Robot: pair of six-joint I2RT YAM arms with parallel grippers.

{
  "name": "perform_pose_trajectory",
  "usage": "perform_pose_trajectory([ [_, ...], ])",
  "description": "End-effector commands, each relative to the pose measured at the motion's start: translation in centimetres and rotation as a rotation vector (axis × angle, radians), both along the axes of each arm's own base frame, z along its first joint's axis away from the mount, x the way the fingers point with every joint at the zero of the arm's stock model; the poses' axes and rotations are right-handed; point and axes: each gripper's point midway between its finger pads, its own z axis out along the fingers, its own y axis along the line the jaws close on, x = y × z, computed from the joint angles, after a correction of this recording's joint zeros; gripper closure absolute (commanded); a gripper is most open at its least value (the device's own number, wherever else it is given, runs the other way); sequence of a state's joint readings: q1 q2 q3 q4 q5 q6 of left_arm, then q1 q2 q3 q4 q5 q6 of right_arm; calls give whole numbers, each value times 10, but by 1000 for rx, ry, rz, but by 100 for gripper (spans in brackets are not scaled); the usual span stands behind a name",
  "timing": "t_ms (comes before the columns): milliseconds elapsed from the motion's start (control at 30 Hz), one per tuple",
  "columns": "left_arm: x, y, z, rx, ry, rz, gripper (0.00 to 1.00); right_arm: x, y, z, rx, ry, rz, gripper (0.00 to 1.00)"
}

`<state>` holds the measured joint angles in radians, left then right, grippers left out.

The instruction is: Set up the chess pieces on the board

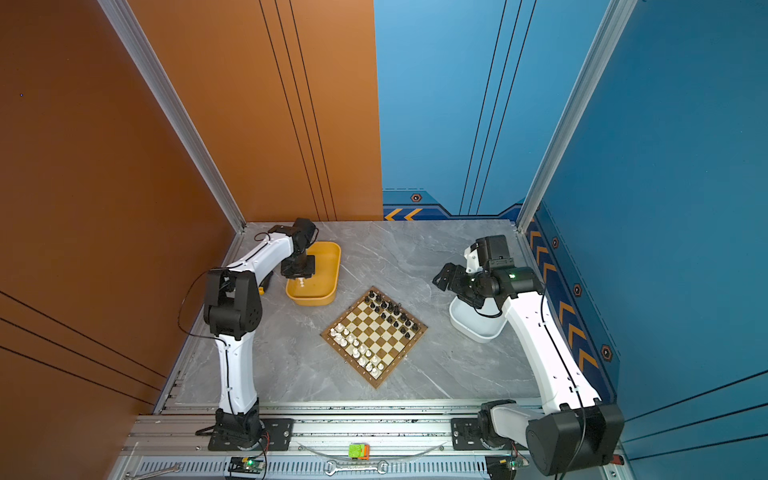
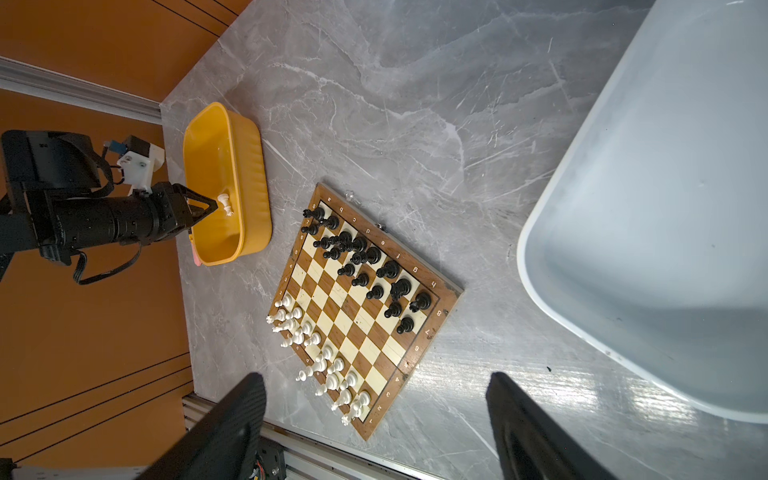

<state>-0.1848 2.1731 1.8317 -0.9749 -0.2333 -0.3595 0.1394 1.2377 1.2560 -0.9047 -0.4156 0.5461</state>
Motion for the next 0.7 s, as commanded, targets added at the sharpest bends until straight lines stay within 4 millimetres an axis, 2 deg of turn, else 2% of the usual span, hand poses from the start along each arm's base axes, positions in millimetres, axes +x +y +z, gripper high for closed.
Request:
perform_pose_trajectory([
  [0,-4,-3,-9,0,20,73,63,4,2,6,-2,-32,22,14],
  [400,4,6,-35,72,32,119,63,-5,-13,7,2,-25,1,14],
  [667,15,11,-40,62,19,133,63,-4,-16,5,4,-17,-9,14],
])
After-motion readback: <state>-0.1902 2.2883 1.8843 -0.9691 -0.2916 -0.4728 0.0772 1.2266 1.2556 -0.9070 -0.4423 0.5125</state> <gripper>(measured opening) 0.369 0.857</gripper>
